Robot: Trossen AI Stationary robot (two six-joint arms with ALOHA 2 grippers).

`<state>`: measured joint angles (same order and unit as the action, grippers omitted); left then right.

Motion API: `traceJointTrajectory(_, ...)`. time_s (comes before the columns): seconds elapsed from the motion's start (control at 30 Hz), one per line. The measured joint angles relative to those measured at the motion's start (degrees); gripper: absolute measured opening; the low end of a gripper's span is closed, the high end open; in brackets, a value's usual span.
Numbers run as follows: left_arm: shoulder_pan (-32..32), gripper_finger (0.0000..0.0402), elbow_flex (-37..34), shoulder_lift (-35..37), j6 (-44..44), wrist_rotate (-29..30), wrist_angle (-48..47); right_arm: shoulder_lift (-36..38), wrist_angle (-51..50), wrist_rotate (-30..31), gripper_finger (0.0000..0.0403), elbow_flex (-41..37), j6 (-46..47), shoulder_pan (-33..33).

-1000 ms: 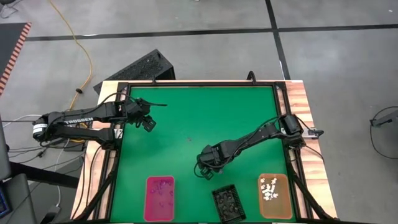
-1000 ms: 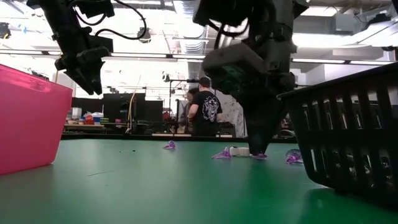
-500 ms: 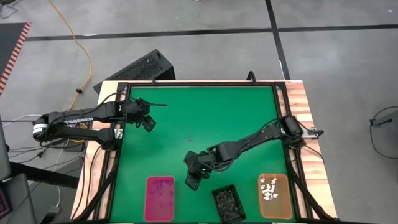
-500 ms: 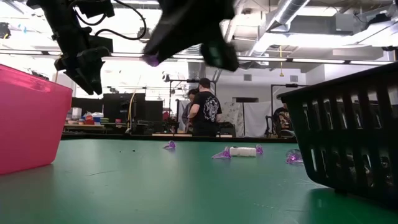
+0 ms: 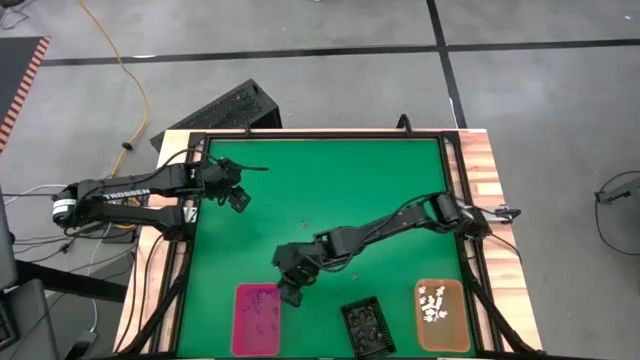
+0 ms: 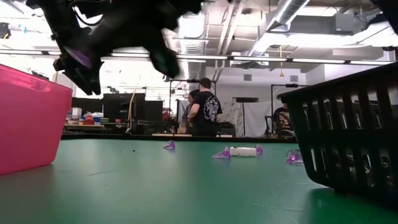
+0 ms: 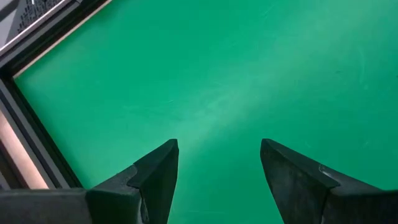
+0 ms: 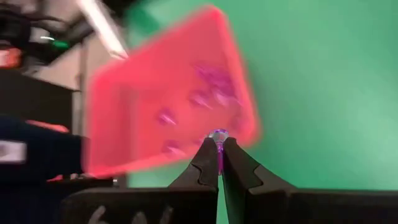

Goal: Sort Halloween decoration
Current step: Put the violet witch hat toy into the red organizing bin

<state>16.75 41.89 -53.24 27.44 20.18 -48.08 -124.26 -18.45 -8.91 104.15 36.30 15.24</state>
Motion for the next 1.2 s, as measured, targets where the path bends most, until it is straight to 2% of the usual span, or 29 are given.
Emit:
traceJointTrajectory(0.2,0.0,0.0219,0.0,-0.01,-0.02,-0.04,-0.45,-8.0,-5.46,-2.24,0.0027,12.4,-5.2,-0.28)
traceJointTrajectory(0.37,0.0,0.0219,0.0,-0.01,-0.03,0.05,-0.55,-11.93,-6.36,-6.1,0.008,19.17,-8.8,-0.52)
traceJointTrajectory(0.57,0.0,0.0219,0.0,-0.01,0.07,-0.05,-0.61,-11.92,-8.25,-6.23,0.0147,19.86,-10.49,-1.09)
traceJointTrajectory(0.67,0.0,0.0219,0.0,-0.03,0.16,-0.07,-0.6,-11.77,-11.0,-5.74,0.0165,20.01,-8.21,-1.68)
traceJointTrajectory(0.77,0.0,0.0219,0.0,-0.03,0.19,-0.42,-0.53,-10.98,-18.32,-0.36,0.0167,22.25,-3.57,-2.51)
traceJointTrajectory(0.9,0.0,0.0219,0.0,-0.02,0.2,-1.23,-0.5,-9.85,-34.16,8.54,0.0157,28.81,1.48,-5.04)
traceJointTrajectory(1.0,0.0,0.0219,0.0,-0.03,0.2,-2.67,-0.52,-9.75,-40.72,13.99,0.015,29.83,3.17,-7.08)
traceJointTrajectory(1.2,0.0,0.0219,0.0,-0.03,0.2,-3.45,-0.51,-11.44,-48.77,14.87,0.014,29.43,1.34,-11.79)
